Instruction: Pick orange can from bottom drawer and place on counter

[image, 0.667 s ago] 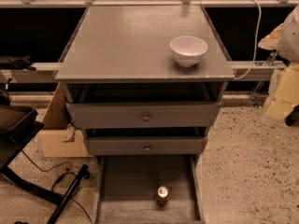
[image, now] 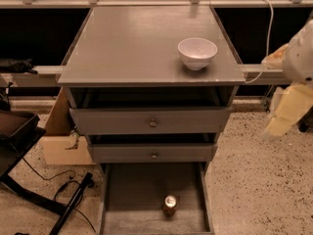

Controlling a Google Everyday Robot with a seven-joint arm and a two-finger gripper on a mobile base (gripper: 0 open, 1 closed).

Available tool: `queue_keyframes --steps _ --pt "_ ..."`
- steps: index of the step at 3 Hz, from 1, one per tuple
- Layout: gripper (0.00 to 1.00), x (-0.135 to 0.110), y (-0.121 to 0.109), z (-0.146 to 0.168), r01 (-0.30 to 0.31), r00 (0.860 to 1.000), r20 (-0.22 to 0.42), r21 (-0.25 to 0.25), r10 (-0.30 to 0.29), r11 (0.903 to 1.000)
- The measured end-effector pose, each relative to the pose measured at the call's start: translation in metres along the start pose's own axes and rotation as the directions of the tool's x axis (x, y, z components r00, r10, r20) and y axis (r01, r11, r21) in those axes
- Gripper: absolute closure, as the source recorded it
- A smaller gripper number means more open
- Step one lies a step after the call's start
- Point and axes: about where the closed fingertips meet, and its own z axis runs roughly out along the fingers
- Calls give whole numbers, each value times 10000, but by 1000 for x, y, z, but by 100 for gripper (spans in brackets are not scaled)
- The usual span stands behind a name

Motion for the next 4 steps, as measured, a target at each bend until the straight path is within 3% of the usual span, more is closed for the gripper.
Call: queue_keyframes --steps 1,2,3,4 --pt "0 1 26 75 -222 9875 1535 -924 362 9955" --pt "0 7 64 160 -393 9370 3336 -1940 1036 9802" --pt "0 7 93 227 -1009 8120 5408 -2405 2196 9654" --pt "0 25 99 280 -1308 6504 7201 -2073 2418 9695"
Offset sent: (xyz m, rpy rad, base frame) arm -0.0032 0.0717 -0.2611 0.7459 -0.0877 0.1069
